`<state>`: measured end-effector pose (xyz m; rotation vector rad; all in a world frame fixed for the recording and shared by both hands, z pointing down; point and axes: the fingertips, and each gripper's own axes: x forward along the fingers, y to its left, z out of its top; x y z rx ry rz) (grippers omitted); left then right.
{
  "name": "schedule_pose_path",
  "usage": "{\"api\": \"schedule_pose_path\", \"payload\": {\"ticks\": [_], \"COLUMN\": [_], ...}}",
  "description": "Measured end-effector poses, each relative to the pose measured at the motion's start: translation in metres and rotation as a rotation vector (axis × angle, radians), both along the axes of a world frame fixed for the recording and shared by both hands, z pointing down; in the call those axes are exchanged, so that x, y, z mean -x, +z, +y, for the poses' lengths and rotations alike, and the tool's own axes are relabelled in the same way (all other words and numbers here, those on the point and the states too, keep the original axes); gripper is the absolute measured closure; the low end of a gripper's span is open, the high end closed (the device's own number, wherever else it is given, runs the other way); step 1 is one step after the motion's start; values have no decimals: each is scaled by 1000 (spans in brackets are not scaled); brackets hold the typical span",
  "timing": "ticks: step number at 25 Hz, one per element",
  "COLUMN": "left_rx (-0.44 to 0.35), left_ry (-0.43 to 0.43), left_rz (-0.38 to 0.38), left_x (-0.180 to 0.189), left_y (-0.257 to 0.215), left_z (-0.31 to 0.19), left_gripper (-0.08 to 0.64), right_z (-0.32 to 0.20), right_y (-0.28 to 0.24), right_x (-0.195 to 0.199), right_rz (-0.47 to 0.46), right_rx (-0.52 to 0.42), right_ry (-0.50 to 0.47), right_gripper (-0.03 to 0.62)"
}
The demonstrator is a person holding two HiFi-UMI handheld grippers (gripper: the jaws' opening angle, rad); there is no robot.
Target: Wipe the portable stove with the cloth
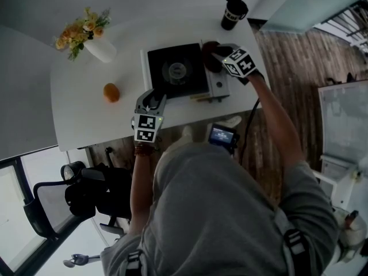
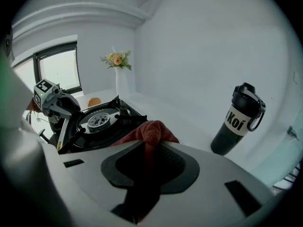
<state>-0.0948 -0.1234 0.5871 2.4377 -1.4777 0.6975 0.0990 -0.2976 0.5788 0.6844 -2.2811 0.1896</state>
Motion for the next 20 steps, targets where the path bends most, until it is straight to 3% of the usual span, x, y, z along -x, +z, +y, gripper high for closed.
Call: {"api": "schedule_pose_path", "payload": {"ticks": [20], "left_rx": [17], "left_ry": [-5], "left_rz": [0], "left_x": [1], "left_y": [2], "left_z": [-1], "left_gripper": [393], "right_z": [63], "right_y": [0], "right_x": [-13], "right_rz": [-31], "right_rx": [-1], "right_ry": [-19], "right_gripper": [500]}}
